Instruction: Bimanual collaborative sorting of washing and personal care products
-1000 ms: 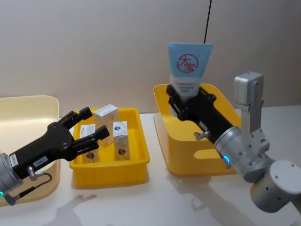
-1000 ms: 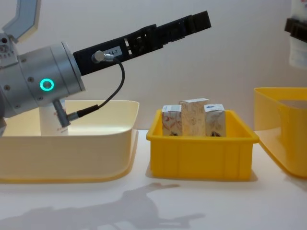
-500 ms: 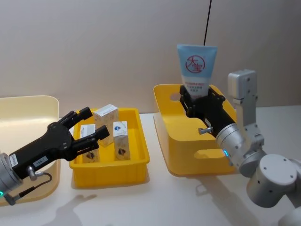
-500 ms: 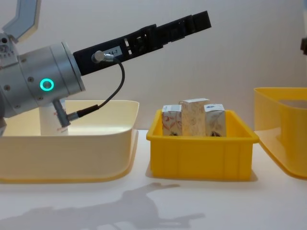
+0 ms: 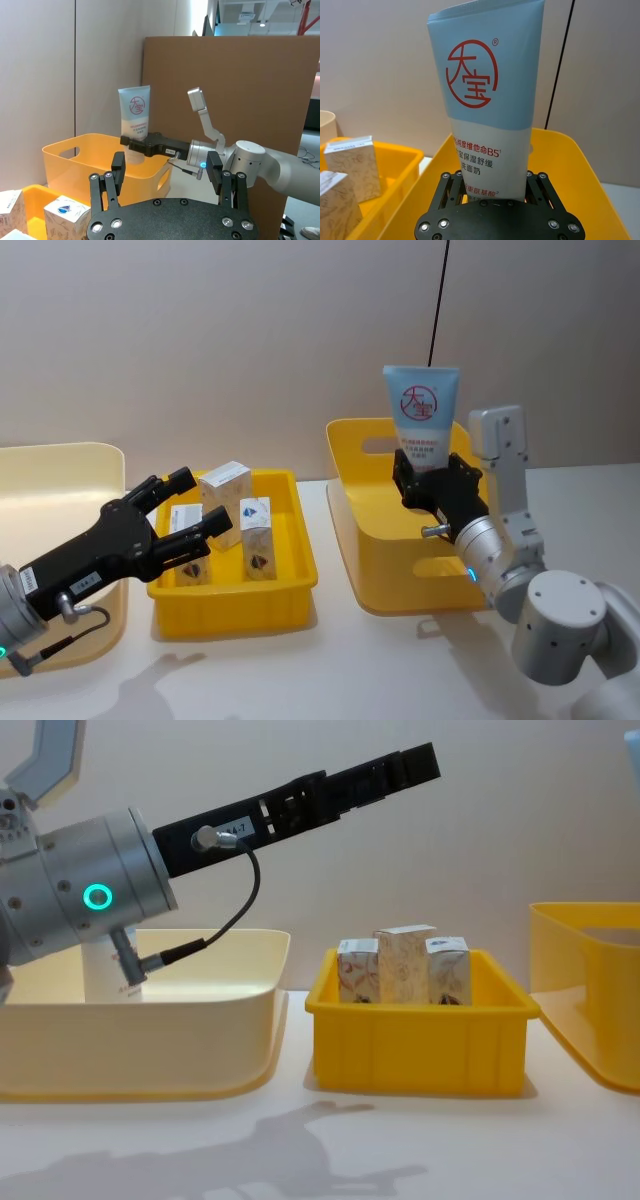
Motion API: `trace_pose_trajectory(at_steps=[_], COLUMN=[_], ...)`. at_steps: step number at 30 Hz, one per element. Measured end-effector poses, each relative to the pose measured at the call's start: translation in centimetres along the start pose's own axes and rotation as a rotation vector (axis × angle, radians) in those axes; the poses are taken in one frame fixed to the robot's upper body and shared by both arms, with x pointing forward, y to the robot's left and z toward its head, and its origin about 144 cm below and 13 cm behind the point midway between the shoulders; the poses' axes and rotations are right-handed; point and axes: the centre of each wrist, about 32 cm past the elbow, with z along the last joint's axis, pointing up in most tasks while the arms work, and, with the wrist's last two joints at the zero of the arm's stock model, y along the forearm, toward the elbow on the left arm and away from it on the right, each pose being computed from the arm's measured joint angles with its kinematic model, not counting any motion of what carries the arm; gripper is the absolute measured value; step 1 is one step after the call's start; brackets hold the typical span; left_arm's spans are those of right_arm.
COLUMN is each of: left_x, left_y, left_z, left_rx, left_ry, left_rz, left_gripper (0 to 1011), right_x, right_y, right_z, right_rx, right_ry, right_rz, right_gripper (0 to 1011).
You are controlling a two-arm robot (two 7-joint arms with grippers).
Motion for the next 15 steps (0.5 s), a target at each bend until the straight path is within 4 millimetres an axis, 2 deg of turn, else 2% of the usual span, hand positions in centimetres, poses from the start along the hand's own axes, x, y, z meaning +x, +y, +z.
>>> trace_pose_trajectory(at_steps=[15], left_x=[0.00], left_y=[0.00], left_z=[0.00], left_rx=[0.000], left_ry=[0.000], left_rz=[0.000], left_gripper=[1003], right_x=[-0.70], right_y=[0.80], right_z=[-0.94], right_rx=[-0.074], right_ry=[0.013], right_rz=[-0.046], right_gripper=[474])
